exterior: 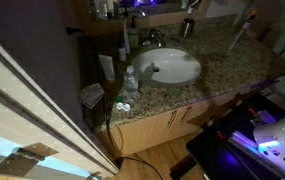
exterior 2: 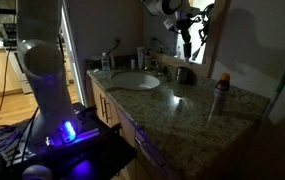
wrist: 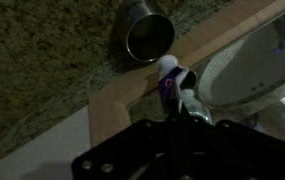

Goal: Take the toothpaste out of the cup and put it on the counter

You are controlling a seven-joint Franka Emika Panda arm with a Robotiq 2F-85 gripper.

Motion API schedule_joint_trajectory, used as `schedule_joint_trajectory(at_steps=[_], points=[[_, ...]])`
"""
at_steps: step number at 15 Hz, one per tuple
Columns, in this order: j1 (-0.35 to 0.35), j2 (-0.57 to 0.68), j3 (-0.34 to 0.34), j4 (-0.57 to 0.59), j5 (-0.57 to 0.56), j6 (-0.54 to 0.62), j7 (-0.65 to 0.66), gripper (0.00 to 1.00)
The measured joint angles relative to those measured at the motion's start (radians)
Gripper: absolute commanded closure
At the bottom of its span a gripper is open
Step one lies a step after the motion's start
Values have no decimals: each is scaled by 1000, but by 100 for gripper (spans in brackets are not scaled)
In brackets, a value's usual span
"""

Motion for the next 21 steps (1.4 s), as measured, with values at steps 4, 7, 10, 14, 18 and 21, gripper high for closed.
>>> schedule_joint_trajectory(at_steps=[4,7,10,14,18,21], points=[[-60,-151,-36,-2,-19,-219,-103,100],[-106,-190,-87,-24,-101,-302,-108,100],[-137,-160,-117,-92,-154,-287,-59,100],[-144,-34,-142,-146,-185,-153,94,100],[-143,97,-172,-138,-187,-20,239,100],[-136,153,-182,-117,-184,31,321,100]])
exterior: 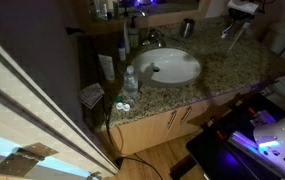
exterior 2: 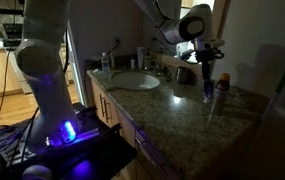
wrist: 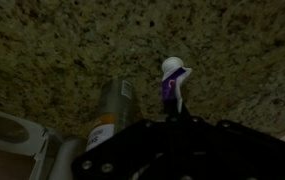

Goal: Take the toothpaste out of the cup and put it on the counter

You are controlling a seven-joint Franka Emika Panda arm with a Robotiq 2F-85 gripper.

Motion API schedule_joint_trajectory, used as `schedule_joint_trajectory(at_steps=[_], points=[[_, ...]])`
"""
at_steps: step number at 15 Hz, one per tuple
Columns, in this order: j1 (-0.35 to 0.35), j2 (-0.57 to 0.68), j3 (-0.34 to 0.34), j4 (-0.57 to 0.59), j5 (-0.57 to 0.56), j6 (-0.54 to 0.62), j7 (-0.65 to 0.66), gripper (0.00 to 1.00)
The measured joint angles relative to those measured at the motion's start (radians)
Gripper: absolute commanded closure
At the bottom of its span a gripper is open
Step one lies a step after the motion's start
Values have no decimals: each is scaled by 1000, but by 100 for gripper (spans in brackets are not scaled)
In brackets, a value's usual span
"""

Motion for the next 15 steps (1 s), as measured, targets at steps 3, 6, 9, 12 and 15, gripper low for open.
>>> schedule_joint_trajectory(at_steps=[3,6,9,12,15], points=[[6,16,0,20,2,12,54,71],[16,16,0,22,7,11,77,52],[20,4,0,31,17,10,83,31],[20,-33,-1,47,22,8,83,9],[12,-117,18,48,98,-17,11,0]])
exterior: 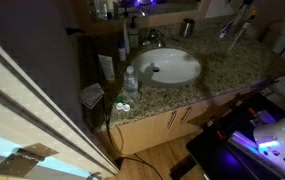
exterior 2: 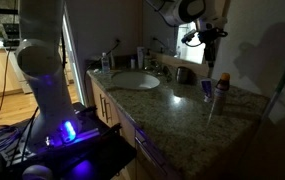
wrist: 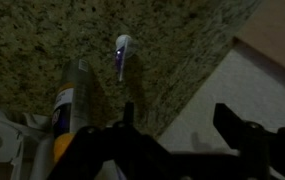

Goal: Take the toothpaste out of the cup and put it on the counter

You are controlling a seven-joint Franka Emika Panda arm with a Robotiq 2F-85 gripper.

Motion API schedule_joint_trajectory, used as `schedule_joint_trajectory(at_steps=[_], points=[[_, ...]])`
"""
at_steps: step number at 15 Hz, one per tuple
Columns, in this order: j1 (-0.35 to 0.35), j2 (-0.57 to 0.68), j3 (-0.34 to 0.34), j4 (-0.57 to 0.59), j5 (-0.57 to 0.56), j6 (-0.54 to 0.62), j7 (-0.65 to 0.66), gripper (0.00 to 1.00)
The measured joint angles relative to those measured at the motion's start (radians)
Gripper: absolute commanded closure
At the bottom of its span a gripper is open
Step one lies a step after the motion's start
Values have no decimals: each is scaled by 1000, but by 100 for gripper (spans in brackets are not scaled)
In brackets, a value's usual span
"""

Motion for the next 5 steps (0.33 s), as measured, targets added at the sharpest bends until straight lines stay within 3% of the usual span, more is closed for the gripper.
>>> schedule_joint_trajectory(at_steps=[3,5], points=[[-12,-138,40,-22,135,-71,-183,0],[-13,-209,52,-47,167,-111,-240,0]])
